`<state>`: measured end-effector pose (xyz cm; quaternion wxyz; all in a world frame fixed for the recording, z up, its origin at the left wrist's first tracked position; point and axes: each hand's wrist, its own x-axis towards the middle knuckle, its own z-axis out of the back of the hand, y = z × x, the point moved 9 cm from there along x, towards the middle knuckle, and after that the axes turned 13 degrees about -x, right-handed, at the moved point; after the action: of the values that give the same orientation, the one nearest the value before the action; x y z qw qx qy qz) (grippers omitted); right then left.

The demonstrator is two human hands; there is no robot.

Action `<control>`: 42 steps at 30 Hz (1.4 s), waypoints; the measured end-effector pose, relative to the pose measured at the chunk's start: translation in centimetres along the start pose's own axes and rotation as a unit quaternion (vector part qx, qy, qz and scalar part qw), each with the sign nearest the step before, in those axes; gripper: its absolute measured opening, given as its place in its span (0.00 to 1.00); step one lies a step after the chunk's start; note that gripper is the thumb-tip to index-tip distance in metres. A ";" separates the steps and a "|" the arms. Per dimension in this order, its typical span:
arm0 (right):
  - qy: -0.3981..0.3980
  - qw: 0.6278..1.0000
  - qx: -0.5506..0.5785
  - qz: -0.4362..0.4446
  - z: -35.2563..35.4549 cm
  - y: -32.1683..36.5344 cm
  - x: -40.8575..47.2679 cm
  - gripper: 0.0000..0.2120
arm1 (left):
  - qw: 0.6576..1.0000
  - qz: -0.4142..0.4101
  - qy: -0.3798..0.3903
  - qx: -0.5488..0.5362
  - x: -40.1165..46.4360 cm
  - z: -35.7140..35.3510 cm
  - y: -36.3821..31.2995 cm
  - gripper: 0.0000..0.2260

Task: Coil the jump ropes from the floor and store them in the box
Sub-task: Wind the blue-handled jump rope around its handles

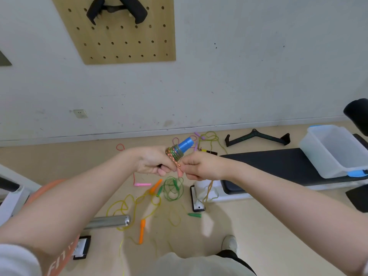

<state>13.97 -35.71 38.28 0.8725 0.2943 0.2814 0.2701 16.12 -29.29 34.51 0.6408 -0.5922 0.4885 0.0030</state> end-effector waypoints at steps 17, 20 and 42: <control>-0.042 0.941 -0.329 -0.061 3.6 -0.2 1.6 0.21 | 0.833 0.018 -0.134 0.537 0.4 -1.4 -0.6 0.12; -0.077 0.939 -0.328 -0.064 4.0 0.7 1.3 0.21 | 0.868 -0.031 -0.193 0.457 1.0 0.0 -1.5 0.18; 0.078 0.994 0.010 -0.079 -3.0 -3.3 -2.0 0.15 | 0.939 -0.039 0.098 0.328 -1.3 -5.3 -2.1 0.25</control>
<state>11.63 -38.18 34.73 0.8636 0.2576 0.3739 0.2194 13.38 -33.17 37.91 0.7483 -0.3649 0.4992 -0.2400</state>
